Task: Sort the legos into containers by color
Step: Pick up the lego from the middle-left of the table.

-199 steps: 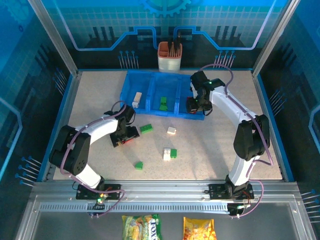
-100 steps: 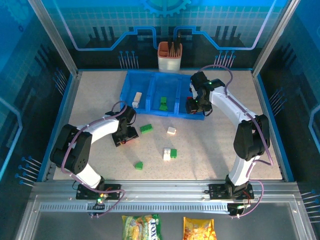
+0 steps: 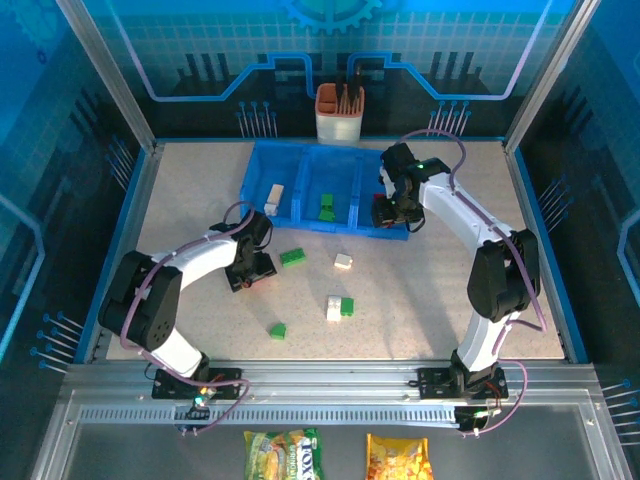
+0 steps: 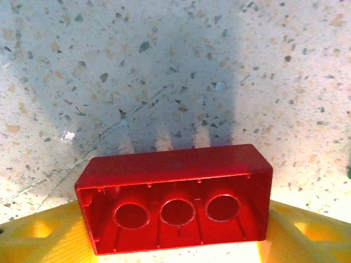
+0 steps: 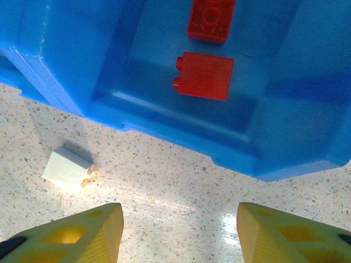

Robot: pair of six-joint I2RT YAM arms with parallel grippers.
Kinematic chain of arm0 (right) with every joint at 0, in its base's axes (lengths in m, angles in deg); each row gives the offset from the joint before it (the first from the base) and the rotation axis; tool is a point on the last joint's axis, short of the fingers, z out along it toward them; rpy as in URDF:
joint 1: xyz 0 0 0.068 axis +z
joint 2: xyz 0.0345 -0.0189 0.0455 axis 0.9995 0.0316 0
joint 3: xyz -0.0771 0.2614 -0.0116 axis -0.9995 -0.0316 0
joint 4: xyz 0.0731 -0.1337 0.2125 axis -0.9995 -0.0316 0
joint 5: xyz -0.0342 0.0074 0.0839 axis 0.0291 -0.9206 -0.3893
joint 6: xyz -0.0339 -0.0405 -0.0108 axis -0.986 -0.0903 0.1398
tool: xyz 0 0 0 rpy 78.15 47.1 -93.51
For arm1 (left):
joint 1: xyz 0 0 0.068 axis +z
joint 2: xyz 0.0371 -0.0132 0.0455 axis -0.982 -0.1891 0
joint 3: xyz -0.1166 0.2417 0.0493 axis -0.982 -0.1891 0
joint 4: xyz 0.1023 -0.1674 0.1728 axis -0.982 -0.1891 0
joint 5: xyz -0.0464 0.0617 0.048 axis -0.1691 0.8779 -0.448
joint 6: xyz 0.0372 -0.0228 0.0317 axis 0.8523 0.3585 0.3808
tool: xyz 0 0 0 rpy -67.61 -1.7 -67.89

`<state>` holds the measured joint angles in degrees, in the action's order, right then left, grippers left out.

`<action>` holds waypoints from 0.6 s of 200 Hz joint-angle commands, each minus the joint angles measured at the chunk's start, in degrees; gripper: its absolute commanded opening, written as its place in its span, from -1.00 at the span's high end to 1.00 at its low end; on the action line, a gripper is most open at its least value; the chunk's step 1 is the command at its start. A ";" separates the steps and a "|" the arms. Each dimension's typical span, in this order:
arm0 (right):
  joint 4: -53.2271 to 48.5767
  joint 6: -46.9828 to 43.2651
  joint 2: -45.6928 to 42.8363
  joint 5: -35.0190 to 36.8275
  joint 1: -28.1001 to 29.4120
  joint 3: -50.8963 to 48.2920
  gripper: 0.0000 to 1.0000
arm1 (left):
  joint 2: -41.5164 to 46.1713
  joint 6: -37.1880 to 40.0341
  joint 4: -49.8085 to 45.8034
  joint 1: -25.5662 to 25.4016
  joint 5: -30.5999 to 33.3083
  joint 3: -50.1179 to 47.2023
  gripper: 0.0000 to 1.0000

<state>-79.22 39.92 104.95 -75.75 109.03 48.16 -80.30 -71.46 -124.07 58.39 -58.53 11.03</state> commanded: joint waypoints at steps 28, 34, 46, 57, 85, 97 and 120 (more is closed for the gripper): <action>-0.52 0.86 -3.62 0.51 -0.11 -3.04 -0.16 | 1.70 4.62 -0.97 -3.31 1.22 4.98 -0.37; -0.64 0.95 -3.90 0.75 -0.11 -3.22 -0.16 | 1.53 4.92 -1.30 -3.72 1.29 5.72 -0.37; -0.79 1.25 -4.69 1.45 -0.22 -3.81 -0.16 | 1.10 5.59 -1.79 -4.24 0.97 7.38 -0.38; -0.60 1.50 -5.63 2.08 -0.32 -4.73 -0.16 | 0.57 6.29 -2.28 -4.87 0.95 9.15 -0.38; -0.20 2.46 -8.61 3.41 -1.26 -7.99 -0.16 | -2.14 8.32 -3.26 -7.31 0.20 14.94 -0.37; -0.12 2.93 -10.25 4.02 -1.75 -9.64 -0.16 | -3.75 10.16 -3.89 -8.68 -0.45 18.25 -0.38; 0.36 3.63 -13.71 4.38 -3.06 -13.02 -0.16 | -6.86 16.59 -4.18 -11.64 -1.94 24.41 -0.37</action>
<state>-78.91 41.95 95.16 -72.73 107.61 38.06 -84.46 -62.45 -126.36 49.58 -58.55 29.85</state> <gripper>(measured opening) 0.581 0.687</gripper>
